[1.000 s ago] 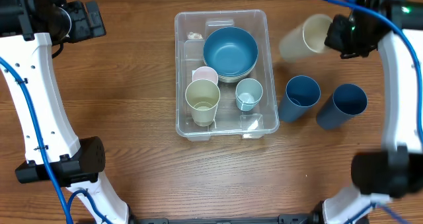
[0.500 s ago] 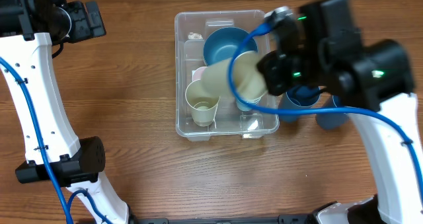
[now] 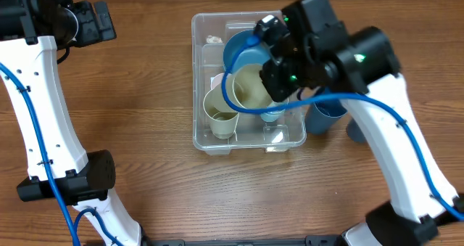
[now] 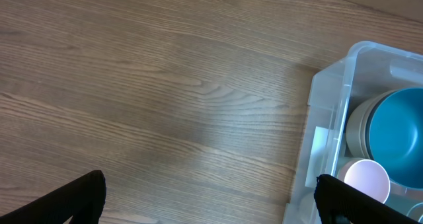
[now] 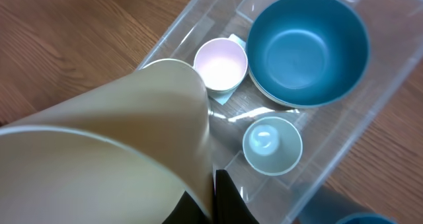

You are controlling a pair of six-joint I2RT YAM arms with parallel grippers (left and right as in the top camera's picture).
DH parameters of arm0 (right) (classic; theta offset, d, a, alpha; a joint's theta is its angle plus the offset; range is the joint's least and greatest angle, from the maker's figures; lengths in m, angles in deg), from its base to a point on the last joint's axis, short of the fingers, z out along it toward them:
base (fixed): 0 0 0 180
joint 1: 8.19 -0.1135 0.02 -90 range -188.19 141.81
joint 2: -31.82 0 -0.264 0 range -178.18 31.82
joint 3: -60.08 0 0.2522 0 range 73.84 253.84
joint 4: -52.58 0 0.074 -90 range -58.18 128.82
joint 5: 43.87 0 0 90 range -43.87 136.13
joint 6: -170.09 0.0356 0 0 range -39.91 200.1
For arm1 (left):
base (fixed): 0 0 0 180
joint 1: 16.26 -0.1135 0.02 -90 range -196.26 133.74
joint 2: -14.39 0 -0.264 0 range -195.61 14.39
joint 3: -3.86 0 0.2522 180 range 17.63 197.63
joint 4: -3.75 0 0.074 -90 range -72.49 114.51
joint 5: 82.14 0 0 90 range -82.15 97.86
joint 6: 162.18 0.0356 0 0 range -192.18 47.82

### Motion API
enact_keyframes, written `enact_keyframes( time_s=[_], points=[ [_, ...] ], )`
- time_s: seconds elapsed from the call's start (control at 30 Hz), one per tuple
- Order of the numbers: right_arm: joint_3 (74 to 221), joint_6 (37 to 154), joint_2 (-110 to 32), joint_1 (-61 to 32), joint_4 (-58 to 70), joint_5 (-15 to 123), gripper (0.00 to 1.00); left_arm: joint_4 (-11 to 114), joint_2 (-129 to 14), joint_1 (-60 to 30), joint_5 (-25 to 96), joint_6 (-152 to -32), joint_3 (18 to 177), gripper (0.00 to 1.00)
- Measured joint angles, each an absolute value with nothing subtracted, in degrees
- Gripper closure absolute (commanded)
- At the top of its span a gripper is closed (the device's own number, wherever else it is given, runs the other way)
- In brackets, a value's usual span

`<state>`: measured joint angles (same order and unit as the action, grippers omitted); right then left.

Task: Pack container
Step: 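Carry the cream tumbler into the bin and release it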

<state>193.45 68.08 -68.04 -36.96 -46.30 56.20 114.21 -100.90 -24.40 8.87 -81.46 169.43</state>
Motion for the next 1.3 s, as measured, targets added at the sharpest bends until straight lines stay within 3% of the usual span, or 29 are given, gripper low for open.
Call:
enact_keyframes(
  time_s=[0.27,0.37,0.53,0.83,1.03,1.3],
  points=[
    [193.36,68.00,-72.61,-39.41,-45.78,54.17,0.96,114.21,-100.90,-24.40,8.87,-81.46,169.43,0.00],
    [193.39,67.32,-72.61,-41.07,-45.52,52.88,0.63,114.21,-100.90,-24.40,8.87,-81.46,169.43,0.00],
    [193.39,66.97,-72.61,-43.23,-45.10,51.83,0.57,114.21,-100.90,-24.40,8.87,-81.46,169.43,0.00],
    [193.39,73.83,-72.21,-42.08,-43.29,44.90,0.37,114.19,-100.90,-24.40,8.85,-81.46,169.43,0.00],
    [193.39,85.68,-67.77,-33.68,-42.83,36.18,0.18,114.21,-100.90,-24.40,8.85,-81.46,169.43,0.00],
    [193.25,94.18,-63.95,-12.00,-46.63,36.37,0.18,114.21,-100.90,-24.40,8.85,-81.46,169.43,0.00]
  ],
)
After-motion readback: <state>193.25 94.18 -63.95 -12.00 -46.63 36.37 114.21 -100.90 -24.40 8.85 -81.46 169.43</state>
